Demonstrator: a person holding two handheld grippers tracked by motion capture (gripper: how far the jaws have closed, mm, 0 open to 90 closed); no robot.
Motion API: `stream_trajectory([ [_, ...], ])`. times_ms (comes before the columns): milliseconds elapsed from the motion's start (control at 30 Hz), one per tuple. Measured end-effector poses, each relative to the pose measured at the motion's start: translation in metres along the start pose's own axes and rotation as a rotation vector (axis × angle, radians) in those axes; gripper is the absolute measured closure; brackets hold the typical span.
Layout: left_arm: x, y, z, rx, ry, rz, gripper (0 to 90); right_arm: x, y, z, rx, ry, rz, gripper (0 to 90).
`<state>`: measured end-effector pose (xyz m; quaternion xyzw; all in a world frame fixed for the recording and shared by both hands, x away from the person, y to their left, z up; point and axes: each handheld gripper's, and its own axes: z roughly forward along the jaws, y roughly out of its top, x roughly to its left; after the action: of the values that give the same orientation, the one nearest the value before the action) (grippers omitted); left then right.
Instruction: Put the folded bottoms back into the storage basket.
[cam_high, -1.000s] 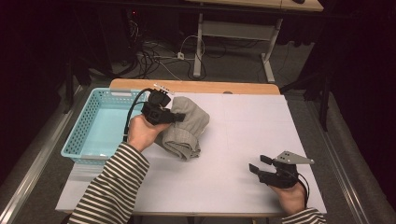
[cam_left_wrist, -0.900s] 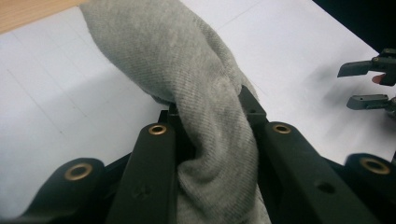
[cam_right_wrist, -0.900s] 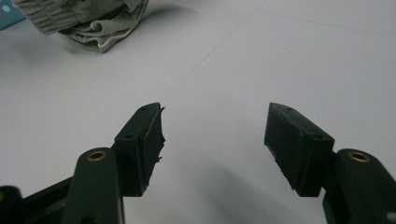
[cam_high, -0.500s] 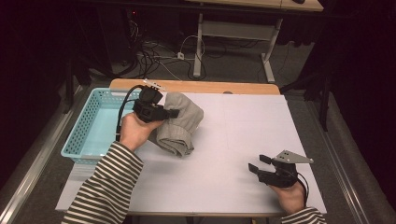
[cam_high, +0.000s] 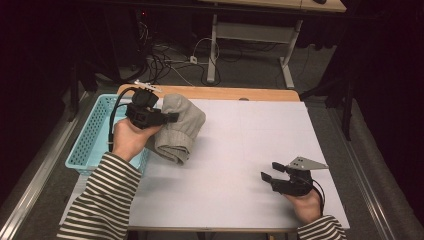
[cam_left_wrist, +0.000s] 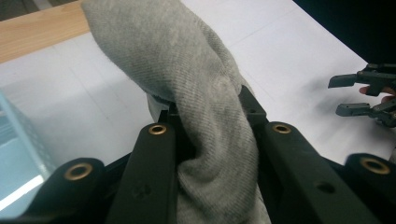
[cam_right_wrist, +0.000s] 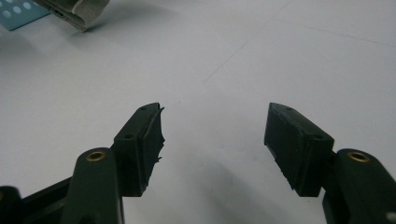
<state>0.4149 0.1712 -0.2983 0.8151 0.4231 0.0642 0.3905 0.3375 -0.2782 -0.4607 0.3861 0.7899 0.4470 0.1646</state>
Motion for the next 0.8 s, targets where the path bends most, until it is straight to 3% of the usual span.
stream_trajectory([
  [800, 0.039, -0.014, -0.055, -0.063, 0.055, -0.108, 71.6, 0.000, -0.001, 0.000, 0.008, -0.010, 0.009, 37.2],
])
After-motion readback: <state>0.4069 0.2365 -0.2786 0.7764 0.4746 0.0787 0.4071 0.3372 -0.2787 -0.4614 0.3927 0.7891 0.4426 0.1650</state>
